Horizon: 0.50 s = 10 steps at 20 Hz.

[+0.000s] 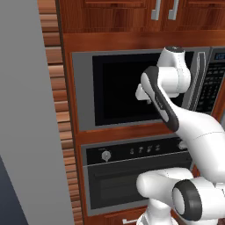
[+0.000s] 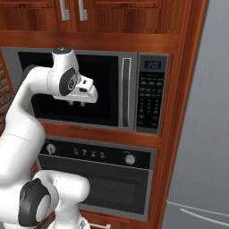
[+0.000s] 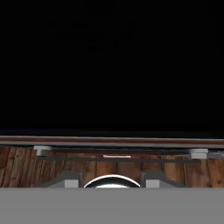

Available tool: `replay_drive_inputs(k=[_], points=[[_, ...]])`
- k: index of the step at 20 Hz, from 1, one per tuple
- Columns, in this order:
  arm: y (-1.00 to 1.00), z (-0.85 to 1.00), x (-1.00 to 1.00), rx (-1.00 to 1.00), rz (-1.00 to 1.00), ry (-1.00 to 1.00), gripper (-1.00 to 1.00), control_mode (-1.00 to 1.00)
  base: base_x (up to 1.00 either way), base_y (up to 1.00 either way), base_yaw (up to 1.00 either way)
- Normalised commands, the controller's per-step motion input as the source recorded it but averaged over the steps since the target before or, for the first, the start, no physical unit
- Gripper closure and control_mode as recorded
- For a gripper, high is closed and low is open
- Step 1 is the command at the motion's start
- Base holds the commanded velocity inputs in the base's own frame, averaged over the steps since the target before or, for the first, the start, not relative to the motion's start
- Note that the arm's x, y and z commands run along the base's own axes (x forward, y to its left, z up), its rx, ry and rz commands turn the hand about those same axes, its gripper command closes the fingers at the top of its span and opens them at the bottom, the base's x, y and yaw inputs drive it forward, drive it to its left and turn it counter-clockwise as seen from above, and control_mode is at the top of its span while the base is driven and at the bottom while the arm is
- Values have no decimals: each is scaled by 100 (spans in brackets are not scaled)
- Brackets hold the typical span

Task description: The microwave is finished heating the steak and avocado. Take the bowl containing the food and place it on the dining counter.

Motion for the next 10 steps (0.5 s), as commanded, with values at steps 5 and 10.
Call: replay_drive_inputs(k=[5,10], points=[[0,0,-31,0,0,0,-100,-100,0,0,0],[-3,-11,-82,0,0,0,-100,-100,0,0,0]])
